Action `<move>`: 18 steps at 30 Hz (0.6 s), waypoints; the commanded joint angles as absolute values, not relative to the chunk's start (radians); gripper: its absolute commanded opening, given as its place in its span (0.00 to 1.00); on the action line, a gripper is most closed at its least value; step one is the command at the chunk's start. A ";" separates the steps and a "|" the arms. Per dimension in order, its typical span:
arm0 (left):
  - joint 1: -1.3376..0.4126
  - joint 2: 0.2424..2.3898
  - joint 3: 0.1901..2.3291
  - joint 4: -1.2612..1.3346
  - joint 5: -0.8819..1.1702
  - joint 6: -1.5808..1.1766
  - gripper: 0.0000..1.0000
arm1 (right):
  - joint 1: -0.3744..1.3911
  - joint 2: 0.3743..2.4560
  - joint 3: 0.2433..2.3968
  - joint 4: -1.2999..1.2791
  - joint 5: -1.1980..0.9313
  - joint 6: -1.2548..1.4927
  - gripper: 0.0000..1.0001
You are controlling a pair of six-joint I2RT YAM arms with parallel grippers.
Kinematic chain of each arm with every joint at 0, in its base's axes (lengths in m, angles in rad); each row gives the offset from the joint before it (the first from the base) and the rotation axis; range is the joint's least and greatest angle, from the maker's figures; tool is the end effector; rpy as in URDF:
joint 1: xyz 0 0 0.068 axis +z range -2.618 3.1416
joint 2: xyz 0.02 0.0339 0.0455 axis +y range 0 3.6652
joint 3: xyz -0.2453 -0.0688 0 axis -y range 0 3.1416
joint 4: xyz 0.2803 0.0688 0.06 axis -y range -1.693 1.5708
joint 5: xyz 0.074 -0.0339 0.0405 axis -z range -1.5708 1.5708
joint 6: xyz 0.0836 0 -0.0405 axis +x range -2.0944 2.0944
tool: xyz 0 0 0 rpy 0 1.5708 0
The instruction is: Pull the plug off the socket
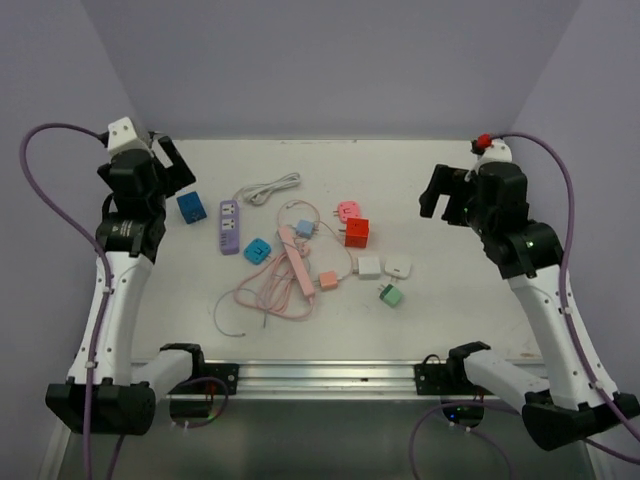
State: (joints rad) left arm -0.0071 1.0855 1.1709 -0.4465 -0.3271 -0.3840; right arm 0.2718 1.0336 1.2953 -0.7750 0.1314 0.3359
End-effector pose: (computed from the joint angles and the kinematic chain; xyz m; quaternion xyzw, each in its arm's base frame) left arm 0.3232 0.0246 0.3601 -0.2430 0.7799 0.0224 0.5764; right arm 0.2788 0.0663 0.3777 0.0607 0.8601 0.0965 0.4973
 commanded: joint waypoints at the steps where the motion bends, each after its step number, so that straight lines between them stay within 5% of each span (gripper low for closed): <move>1: -0.003 1.005 1.314 -0.555 -0.308 -0.310 1.00 | 0.268 0.956 1.380 -0.805 0.291 0.255 0.99; 18: -0.048 0.890 1.732 -0.678 -0.417 -0.212 1.00 | 0.330 0.891 1.601 -0.847 0.618 0.153 0.99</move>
State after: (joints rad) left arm -0.0383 0.8837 1.6989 -0.6292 -0.3752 -0.2489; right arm 0.3210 0.8841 1.5654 -0.8253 0.5346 0.1814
